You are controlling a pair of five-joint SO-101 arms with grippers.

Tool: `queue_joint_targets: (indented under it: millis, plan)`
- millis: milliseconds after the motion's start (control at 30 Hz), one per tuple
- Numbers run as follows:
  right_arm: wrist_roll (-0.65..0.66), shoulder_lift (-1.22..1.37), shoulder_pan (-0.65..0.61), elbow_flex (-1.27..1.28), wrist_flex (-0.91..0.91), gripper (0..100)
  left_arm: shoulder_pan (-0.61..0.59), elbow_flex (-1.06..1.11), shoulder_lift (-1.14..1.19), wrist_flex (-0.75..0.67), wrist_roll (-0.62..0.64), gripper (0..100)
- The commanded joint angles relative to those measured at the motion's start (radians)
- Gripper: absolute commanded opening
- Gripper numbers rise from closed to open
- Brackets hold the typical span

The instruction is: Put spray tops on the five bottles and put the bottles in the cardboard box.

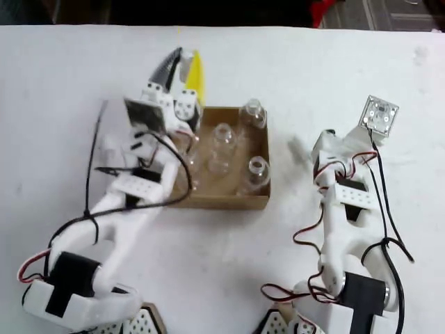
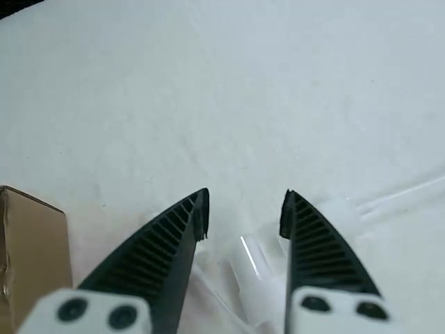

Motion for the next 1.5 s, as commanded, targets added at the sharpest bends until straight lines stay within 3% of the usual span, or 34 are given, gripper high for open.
queue_joint_targets:
  millis: [0,200,733,1000,1467]
  plan:
    - [0.014,-0.001,-0.010,-0.008,-0.024,14.9,0.019,0.032,-0.015,-0.083,-0.029,2]
    - [0.014,-0.001,-0.010,-0.008,-0.024,14.9,-0.007,0.040,-0.015,-0.083,0.023,2]
    - [0.014,-0.001,-0.010,-0.008,-0.024,14.9,-0.016,0.066,0.064,-0.046,0.023,2]
    - [0.014,-0.001,-0.010,-0.008,-0.024,14.9,-0.048,0.100,0.096,-0.175,0.023,2]
    - [0.014,-0.001,-0.010,-0.008,-0.024,14.9,-0.074,0.146,0.094,-0.175,0.035,2]
